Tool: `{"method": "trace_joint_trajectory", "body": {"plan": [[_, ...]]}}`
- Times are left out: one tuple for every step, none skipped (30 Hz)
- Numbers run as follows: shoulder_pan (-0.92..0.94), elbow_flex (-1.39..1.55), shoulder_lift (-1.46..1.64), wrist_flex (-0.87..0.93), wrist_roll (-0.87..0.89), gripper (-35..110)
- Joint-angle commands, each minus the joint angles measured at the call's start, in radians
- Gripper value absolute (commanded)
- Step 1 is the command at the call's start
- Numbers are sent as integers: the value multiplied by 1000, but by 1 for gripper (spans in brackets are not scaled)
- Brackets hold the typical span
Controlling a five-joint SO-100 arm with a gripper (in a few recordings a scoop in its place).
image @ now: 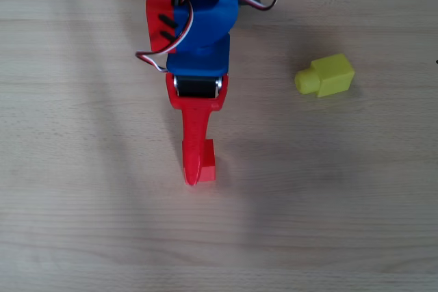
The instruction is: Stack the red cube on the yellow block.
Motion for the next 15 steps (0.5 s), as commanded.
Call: {"method": "trace_joint_trajectory", "body": {"plan": [[0, -78, 43, 38, 9, 59], [2, -87, 37, 55, 11, 59], [3, -100, 31, 80, 15, 59], [5, -112, 26, 98, 17, 59], [5, -121, 23, 107, 14, 59], [0, -124, 23, 114, 12, 59], [-3, -126, 21, 124, 11, 59], [-3, -129, 20, 137, 5, 59], [-5, -132, 14, 156, 0, 59], [-5, -137, 9, 176, -5, 59], [-3, -138, 6, 189, -11, 59], [-3, -137, 5, 193, -15, 59], [-6, -133, 5, 193, -20, 59], [-11, -130, 3, 195, -25, 59], [-11, -130, -2, 206, -26, 59]]}}
